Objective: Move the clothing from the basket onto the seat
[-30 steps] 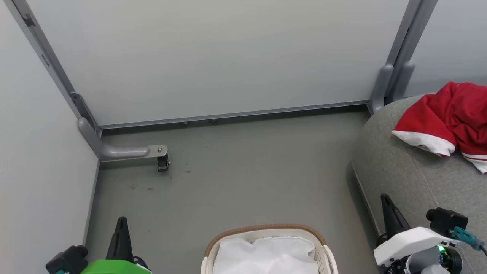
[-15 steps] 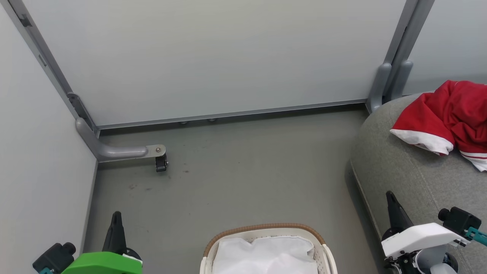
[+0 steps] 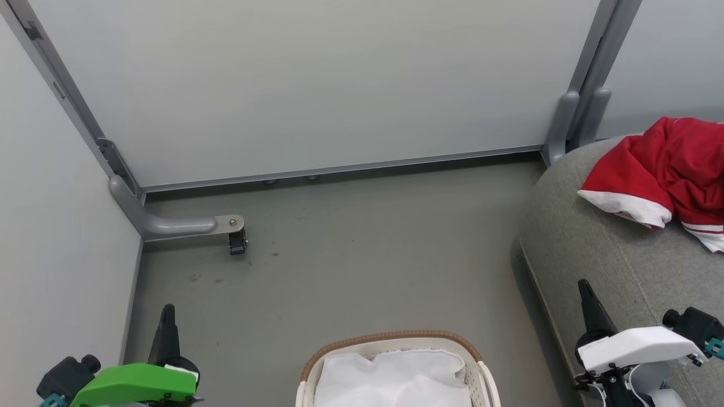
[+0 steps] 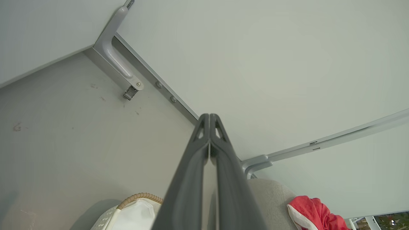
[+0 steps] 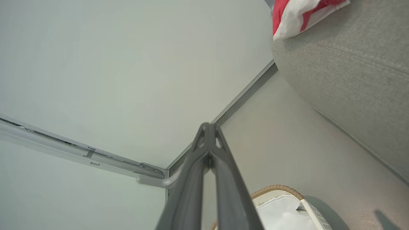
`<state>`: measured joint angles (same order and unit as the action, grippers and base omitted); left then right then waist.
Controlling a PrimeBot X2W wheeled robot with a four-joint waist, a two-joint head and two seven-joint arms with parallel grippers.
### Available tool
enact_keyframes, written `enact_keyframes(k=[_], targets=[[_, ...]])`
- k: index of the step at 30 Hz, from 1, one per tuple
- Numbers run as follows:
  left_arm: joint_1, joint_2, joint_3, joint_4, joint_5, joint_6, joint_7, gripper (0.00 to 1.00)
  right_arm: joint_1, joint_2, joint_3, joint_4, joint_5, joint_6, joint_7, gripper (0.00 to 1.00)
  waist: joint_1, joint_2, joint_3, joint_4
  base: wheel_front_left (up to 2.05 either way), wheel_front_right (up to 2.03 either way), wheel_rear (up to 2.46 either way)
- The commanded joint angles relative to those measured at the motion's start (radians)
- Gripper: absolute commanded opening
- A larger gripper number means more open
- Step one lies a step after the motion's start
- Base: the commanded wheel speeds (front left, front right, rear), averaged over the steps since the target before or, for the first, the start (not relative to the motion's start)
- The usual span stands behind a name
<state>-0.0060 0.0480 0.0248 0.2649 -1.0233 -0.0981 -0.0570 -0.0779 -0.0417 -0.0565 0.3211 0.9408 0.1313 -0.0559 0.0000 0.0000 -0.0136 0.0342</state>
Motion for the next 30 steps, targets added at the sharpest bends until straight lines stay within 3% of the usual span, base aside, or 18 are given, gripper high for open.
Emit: enact_keyframes(k=[1,30], targets=[[-0.031,0.003,0.006,-0.013,-0.030,-0.008,0.007,0.00,-0.023,-0.007,-0.006,-0.017,0.032,0.000,0.007,0.00,0.0000,0.0000,0.000,-0.001,0.00,0.00,0.00],[-0.070,0.003,0.047,-0.018,-0.292,-0.020,0.085,0.00,-0.029,-0.009,-0.031,-0.047,0.333,-0.001,0.085,0.00,0.0000,0.0000,0.007,-0.014,0.00,0.00,0.00]])
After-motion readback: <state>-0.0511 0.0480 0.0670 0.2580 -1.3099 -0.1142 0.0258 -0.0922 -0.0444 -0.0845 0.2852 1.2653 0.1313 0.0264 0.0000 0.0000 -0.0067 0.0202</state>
